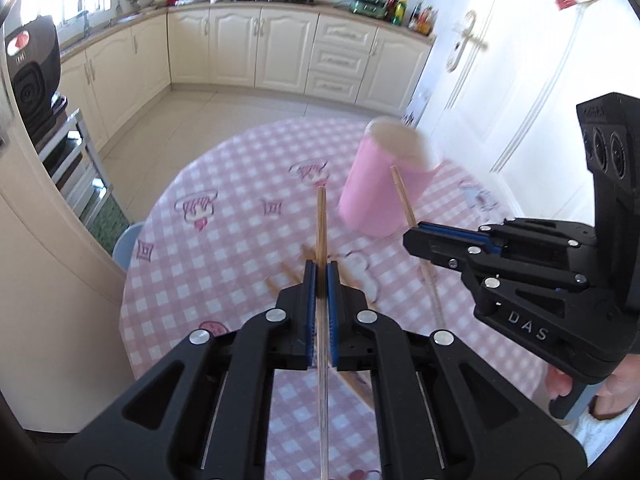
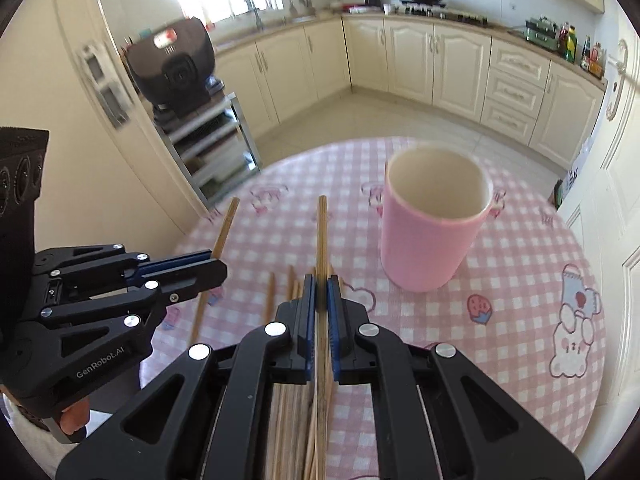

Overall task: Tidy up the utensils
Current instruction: 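Lift the left tool's chopstick upright over the pink cup while the right tool lifts its chopstick too, then lower the left tool's chopstick into the pink cup and open while the right tool does the same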

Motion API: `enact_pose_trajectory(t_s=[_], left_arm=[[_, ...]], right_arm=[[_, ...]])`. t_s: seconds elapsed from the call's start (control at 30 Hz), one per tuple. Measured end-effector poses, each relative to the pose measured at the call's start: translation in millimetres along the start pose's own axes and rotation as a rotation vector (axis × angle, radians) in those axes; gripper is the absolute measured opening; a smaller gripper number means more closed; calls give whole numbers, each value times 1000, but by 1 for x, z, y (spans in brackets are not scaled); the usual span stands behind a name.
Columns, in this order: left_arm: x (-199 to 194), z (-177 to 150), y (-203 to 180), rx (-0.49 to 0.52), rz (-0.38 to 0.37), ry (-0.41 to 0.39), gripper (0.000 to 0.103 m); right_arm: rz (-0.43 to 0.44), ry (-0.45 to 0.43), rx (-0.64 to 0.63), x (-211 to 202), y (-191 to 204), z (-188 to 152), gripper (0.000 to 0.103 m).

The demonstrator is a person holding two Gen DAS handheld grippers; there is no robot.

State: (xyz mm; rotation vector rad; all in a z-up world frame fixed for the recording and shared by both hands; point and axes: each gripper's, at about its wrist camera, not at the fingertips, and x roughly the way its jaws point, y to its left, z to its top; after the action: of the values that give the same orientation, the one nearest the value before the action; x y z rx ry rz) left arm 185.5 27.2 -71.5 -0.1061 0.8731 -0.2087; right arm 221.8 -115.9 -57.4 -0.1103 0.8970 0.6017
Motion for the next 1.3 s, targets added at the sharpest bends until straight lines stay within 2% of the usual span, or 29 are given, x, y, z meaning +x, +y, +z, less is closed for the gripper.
enact_pose_trajectory(t_s=[0.2,0.3,0.43,0.53,0.73,1.0,1.2,1.3], left_arm=[[-62,16,-26,41,-20,-152,5],[-84,26,-38,58,-16,-223,5],[-96,42,-47,72,-19,-264,5],[-101,57,-51,74,-35,-284,5],[-104,84,-65,91,-20,-342,5],[-100,121,-73,75,-19,-406,5],[-96,129,-68,10,0,-501,5],[-89,130,-69,13,4,-517,5]], right_arm=[[28,-101,-1,-44,2,13,5],[11,-162,-10,-65,3,20,5],[-2,-217,-7,-82,0,25,5],[-9,-253,6,-95,-5,31,5],[-51,-334,37,-116,-13,43,5],[-176,-473,48,-127,-20,71,5],[-230,-542,66,-121,-31,77,5],[-255,-575,56,-117,-32,78,5]])
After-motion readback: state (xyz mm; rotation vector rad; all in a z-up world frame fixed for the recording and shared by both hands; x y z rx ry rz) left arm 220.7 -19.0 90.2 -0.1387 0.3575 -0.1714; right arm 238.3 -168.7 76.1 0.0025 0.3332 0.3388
